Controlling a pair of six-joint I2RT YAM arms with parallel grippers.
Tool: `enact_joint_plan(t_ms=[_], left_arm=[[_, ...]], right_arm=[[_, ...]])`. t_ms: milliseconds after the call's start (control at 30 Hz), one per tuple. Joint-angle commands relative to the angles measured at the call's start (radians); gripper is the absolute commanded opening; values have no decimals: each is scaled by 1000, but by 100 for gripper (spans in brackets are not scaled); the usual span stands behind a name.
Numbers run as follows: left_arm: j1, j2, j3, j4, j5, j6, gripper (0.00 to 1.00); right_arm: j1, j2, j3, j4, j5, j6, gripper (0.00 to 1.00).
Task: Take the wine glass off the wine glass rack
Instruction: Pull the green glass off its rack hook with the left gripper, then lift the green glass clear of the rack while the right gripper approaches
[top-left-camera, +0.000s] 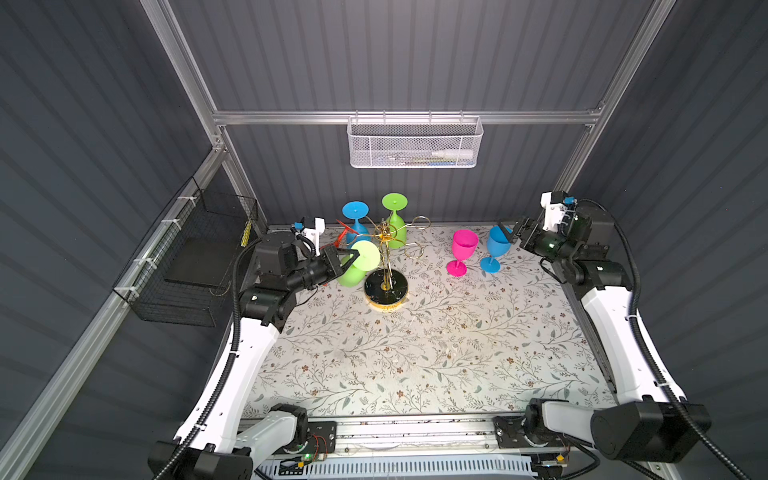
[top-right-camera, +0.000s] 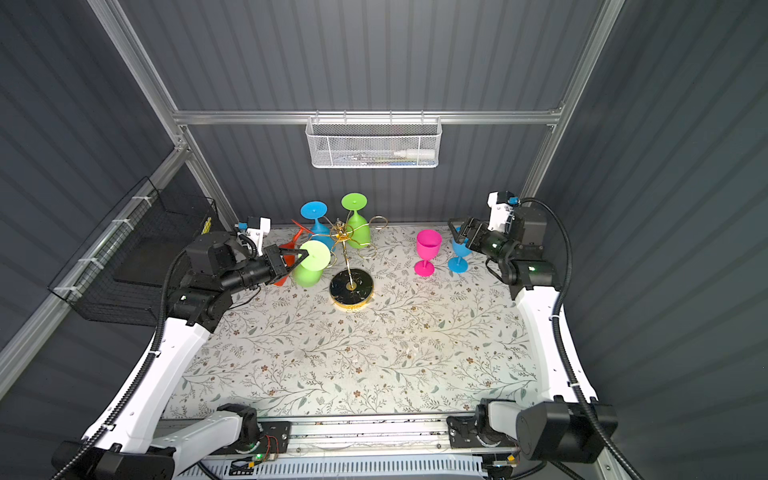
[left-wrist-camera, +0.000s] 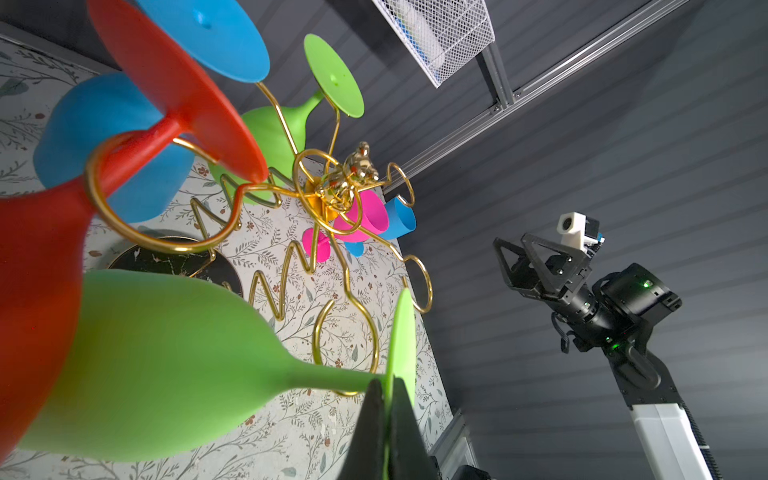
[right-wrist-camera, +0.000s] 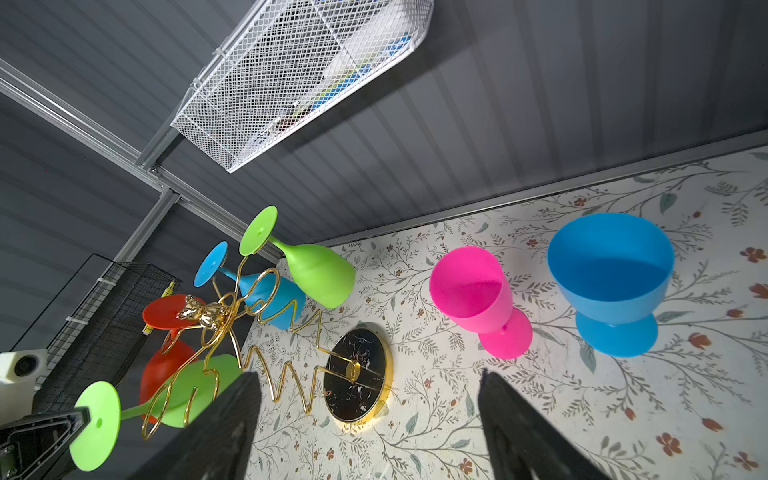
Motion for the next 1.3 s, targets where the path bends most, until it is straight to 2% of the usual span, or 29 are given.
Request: enact_joint_plan(t_ms=[0,233,433,567,733,1000,1267], left_arm=[[4,-27,-12,-51,17,41,0],[4,-54,-41,-86,33,48,0],[4,-74,-69,-72,102,35,0],[4,-82,-90,-70,179,27,0],[4,-61,-99,-19,347,-8,0],[3,-25,-17,-98,478,72,0],[1,45,72,93,606,-28,0]], right_arm=[[6,-11,-7,4,-9,-16,84],[6,-10,-11,2,-10,-19,84],[6,-9,-14,4,-9,-18,84],[6,-7,-16,5,-9,-19,84],[6,-10,-25,13,-11,-22,84],[6,-15,-29,22,-19,-23,84],[29,-69,-76,118,-129,-80,85]])
